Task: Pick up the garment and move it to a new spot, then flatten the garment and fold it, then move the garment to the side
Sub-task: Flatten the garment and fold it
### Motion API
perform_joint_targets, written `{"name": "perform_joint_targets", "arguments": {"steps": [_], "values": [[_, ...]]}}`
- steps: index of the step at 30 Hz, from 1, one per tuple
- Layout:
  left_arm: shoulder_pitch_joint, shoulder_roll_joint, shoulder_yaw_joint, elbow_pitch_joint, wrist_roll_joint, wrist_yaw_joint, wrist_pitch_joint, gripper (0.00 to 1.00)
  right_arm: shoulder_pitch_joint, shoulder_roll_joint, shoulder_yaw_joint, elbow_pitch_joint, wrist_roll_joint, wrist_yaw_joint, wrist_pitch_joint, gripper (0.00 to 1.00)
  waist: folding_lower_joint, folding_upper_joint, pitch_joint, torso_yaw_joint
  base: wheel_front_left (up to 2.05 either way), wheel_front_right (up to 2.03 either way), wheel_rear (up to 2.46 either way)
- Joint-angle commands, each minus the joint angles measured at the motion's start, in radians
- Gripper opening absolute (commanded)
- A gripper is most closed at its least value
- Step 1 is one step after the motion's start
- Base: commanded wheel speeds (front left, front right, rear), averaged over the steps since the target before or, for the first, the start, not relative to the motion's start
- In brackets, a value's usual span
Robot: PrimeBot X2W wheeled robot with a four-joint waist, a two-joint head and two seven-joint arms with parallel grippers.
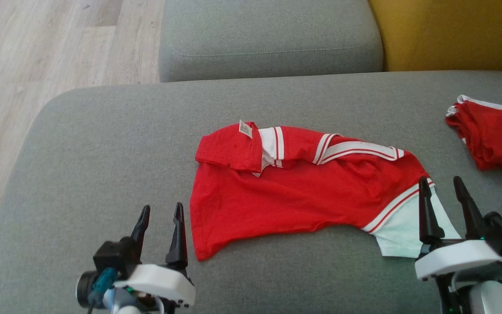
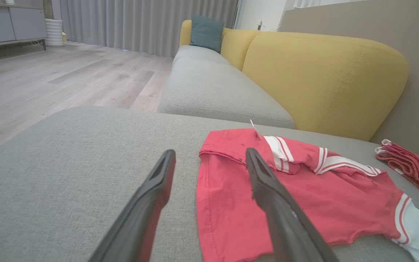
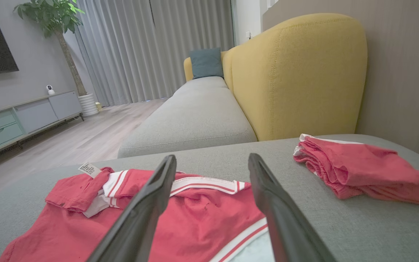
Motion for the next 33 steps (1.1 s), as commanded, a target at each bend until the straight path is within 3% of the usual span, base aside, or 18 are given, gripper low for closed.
{"name": "perform_joint_targets", "arguments": {"steps": [1,25,33], "values": [[-0.021,0.0,0.033,-0.03,-0.005,0.004,-0.012,1.0,-0.023,-0.007,0.033,-0.024,0.003,-0.001,-0.018,1.0,0.0,-0.0001,0.002,0.001,0.0,0.0,0.0],[-0.024,0.0,0.026,-0.033,-0.001,0.011,-0.012,1.0,-0.043,-0.007,0.079,0.017,-0.022,-0.001,-0.038,1.0,0.0,-0.0001,0.008,0.011,0.0,0.0,0.0],[-0.024,0.0,0.022,-0.038,0.0,0.012,-0.012,1.0,-0.033,-0.007,0.005,0.048,-0.081,-0.001,-0.008,1.0,0.0,-0.0001,0.023,0.006,0.0,0.0,0.0]]}}
